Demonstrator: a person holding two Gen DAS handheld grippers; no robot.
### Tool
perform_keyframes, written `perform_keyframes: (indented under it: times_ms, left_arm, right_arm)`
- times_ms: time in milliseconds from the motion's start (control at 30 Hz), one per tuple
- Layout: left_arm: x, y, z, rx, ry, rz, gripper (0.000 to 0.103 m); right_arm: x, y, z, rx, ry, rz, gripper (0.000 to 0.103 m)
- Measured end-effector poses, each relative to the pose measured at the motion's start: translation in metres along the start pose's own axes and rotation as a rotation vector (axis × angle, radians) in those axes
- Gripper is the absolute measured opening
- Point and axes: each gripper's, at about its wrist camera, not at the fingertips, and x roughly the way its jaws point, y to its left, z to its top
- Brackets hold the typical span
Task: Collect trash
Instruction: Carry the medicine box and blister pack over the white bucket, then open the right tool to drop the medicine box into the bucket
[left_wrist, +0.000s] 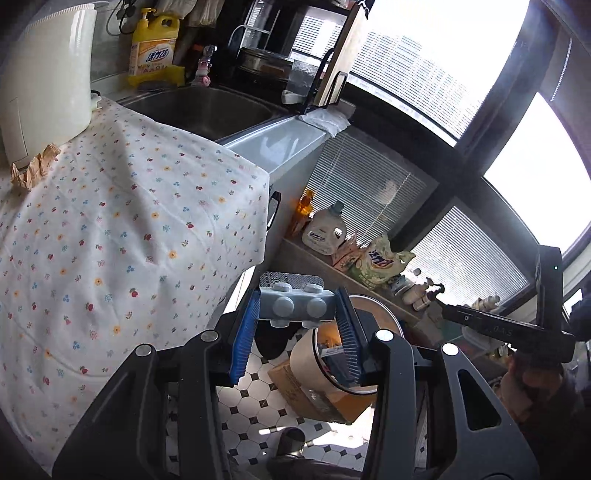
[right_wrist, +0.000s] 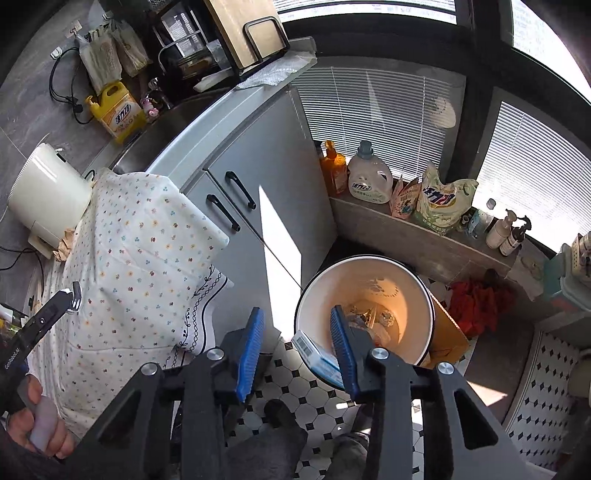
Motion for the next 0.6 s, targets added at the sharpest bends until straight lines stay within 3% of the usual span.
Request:
perform_keyframes:
  times_ms: [200, 300, 367, 500, 600]
  left_arm:
    - [0.017, -0.028, -0.028, -0.007, 0.033, 0.013, 0.042]
    - [0.026, -0.037, -0.038, -0.016, 0.056, 0.015, 0.042]
    - [0.031, -0.047, -0.042, -0.010, 0.063, 0.010, 0.042]
    - [0.044, -0.070, -0.045, 0.013, 0.075, -0.011, 0.042]
    - [0.060, -0.089, -0.046, 0.034, 0.094, -0.032, 0.042]
  right_arm:
    - [0.026, -0.042, -0.010, 0.029, 0.057, -0.013, 0.033]
    - [0.023, -0.055, -0.017, 0.028, 0.063, -0.011, 0.045]
    - [0.018, -0.062, -0.021, 0.024, 0.056, -0.012, 0.060]
    - [0.007, -0.076, -0.024, 0.040, 0.053, 0.012, 0.060]
    - [-0.007, -0.090, -0.025, 0.051, 0.032, 0.013, 0.067]
